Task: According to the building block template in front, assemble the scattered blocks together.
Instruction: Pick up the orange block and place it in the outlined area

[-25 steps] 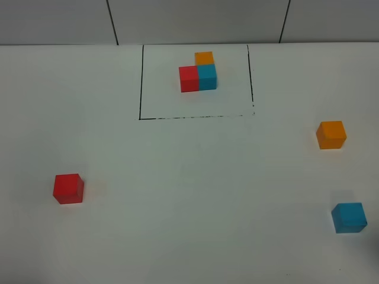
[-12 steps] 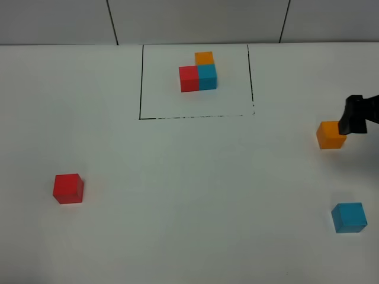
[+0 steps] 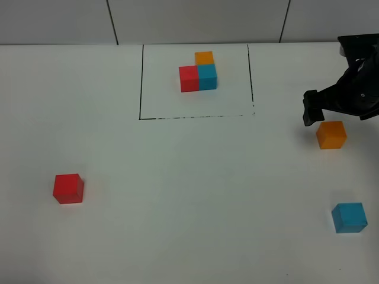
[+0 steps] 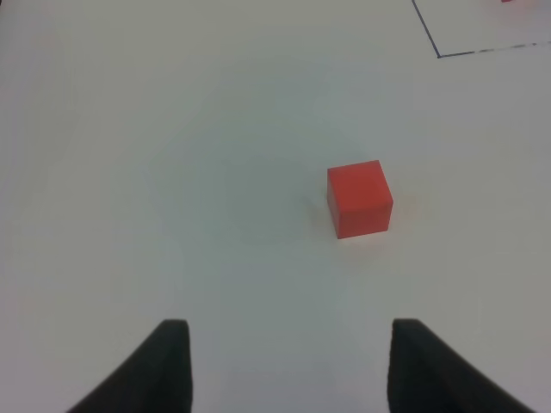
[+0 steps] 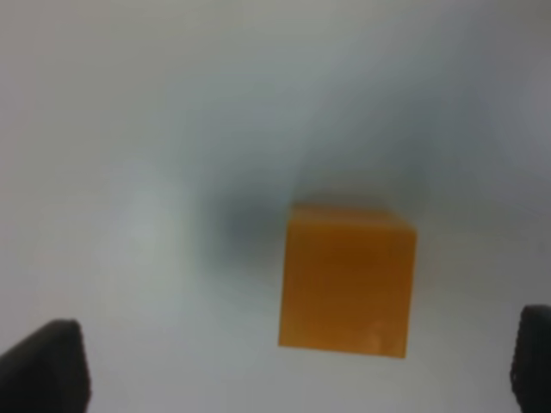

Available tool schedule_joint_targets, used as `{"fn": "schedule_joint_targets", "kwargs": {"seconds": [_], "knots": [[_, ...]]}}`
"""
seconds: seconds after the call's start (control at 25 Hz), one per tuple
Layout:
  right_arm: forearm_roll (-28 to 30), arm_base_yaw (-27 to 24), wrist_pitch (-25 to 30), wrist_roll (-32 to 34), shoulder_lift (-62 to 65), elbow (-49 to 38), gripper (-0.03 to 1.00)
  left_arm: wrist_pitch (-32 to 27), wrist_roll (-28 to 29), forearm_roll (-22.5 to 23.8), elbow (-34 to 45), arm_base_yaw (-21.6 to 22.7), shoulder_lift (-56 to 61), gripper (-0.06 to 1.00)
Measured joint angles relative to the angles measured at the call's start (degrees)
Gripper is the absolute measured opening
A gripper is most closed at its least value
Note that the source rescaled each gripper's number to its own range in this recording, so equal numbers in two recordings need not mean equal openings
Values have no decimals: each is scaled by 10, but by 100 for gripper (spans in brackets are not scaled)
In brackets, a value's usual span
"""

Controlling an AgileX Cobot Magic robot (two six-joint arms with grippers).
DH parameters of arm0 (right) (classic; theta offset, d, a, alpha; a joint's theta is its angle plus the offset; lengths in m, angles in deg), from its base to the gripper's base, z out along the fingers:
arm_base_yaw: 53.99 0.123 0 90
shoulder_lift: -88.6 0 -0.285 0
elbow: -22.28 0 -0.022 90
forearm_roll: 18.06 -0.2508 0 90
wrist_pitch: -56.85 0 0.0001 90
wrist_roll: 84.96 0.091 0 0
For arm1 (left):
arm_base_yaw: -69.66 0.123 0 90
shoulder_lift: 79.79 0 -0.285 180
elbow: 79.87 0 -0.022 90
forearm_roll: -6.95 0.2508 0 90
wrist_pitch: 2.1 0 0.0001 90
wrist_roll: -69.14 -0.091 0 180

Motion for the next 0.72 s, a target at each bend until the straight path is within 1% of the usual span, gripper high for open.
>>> {"fn": "schedule_joint_targets", "kwargs": {"seconds": [0.24, 0.44, 0.72], "knots": [[33, 0, -2, 0, -23, 1, 100, 0, 0, 0, 0, 0, 0, 15], [35, 0, -10, 0, -43, 1, 100, 0, 0, 0, 0, 0, 0, 15], [35, -2, -46, 0, -73, 2, 100, 0, 0, 0, 0, 0, 0, 15]]}}
